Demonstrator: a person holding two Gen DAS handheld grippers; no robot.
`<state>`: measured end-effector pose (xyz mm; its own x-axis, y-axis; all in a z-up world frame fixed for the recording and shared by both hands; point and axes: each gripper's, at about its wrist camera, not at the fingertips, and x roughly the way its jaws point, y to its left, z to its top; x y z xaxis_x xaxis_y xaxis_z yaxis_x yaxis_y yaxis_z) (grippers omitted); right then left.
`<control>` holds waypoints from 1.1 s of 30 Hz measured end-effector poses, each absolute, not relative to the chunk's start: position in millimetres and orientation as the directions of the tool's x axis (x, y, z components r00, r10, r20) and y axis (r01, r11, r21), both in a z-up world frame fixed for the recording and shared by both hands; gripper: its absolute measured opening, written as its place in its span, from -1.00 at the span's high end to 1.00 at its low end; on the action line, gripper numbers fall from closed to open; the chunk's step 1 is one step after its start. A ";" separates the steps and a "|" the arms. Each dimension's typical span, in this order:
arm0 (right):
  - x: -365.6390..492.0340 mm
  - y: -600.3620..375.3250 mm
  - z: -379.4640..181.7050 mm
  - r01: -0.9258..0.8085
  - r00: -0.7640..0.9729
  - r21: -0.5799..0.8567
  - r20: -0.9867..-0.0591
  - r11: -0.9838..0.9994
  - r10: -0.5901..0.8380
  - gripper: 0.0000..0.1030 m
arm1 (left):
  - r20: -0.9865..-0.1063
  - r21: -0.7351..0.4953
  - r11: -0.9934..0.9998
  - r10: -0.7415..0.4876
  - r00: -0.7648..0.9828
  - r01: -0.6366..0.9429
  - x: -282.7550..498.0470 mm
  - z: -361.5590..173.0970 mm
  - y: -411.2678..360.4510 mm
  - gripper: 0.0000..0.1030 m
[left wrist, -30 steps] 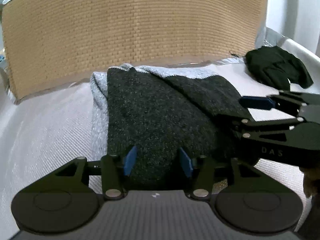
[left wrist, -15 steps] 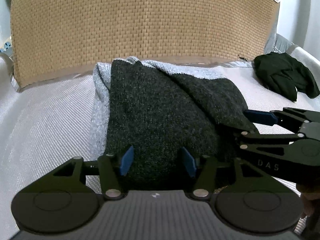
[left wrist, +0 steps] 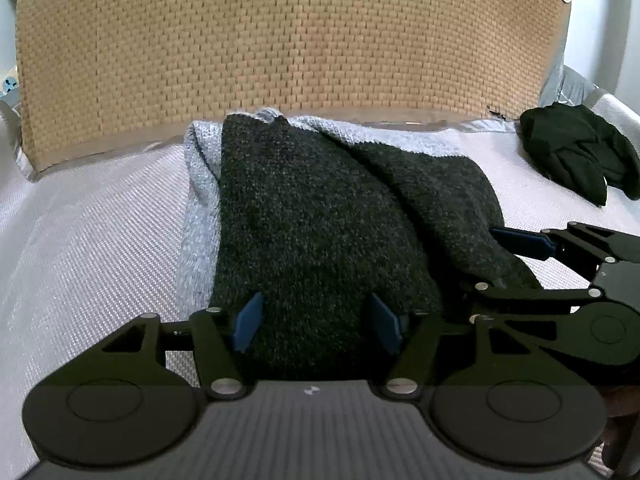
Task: Fold clothes
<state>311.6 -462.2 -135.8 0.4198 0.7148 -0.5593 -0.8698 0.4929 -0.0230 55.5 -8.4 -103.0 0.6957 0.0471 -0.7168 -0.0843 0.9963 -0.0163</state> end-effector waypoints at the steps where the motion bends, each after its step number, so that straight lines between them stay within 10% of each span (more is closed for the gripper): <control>1: 311.7 -461.9 -136.0 -0.869 0.420 -0.021 -0.561 0.495 0.714 -0.27 | -0.718 -0.015 0.997 0.046 0.694 -0.082 56.3 -103.0 -8.1 -0.25; 33: 305.3 -470.3 -129.3 -0.869 0.410 -0.015 -0.579 0.494 0.705 -0.24 | -0.706 -0.017 0.985 0.111 0.699 -0.173 44.1 -100.6 -13.4 -0.24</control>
